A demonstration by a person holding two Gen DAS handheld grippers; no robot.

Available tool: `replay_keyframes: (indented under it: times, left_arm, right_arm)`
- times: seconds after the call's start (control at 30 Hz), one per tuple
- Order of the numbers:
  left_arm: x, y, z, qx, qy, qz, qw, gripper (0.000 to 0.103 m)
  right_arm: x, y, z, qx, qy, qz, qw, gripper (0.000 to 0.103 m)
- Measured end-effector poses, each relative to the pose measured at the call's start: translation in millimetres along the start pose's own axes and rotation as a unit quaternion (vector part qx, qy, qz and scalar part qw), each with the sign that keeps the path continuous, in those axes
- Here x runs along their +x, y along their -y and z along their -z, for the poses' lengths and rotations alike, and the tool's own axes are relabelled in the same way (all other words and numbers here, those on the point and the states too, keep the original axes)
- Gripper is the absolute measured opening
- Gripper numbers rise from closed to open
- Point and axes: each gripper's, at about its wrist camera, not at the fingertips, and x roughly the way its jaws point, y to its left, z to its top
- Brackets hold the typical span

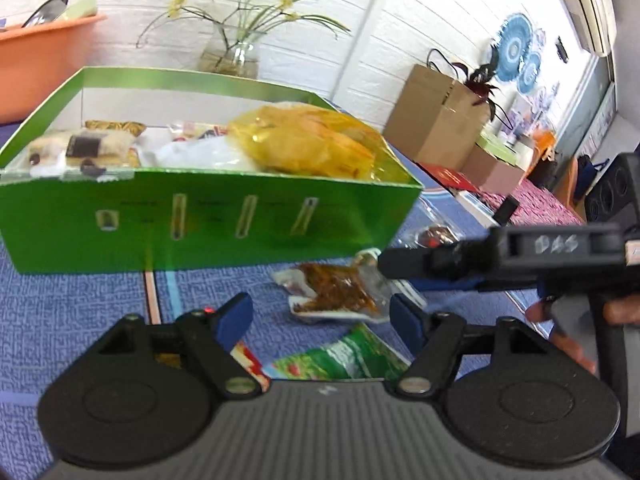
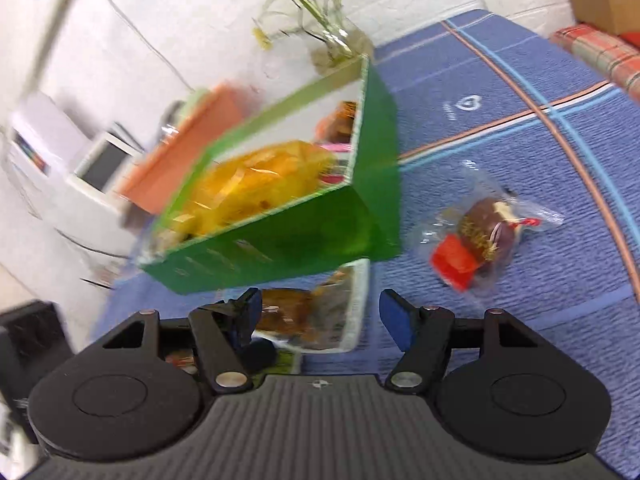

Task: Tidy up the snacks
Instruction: 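Grasp the brown snack packet with the right gripper, then lower the brown packet into the green box and open the right gripper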

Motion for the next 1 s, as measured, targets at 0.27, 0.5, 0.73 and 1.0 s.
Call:
replay_keyframes:
  times: [0.27, 0.5, 0.73, 1.0]
  left_arm:
    - [11, 11, -3, 0.034, 0.001, -0.026, 0.9991, 0.052]
    - [3, 1, -3, 0.002, -0.003, -0.007, 1.0, 0.047]
    - [-27, 8, -5, 0.0, 0.037, -0.002, 0.9993, 0.047]
    - [-77, -7, -8, -0.034, 0.099, -0.002, 0.9945, 0.047]
  right_arm:
    - [20, -7, -5, -0.02, -0.008, 0.003, 1.0, 0.048]
    - [-1, -8, 10, -0.05, 0.036, 0.005, 0.998, 0.017]
    - [-28, -39, 6, -0.08, 0.087, -0.035, 0.992, 0.017]
    - [-34, -88, 0, -0.158, 0.111, -0.067, 0.979, 0.016]
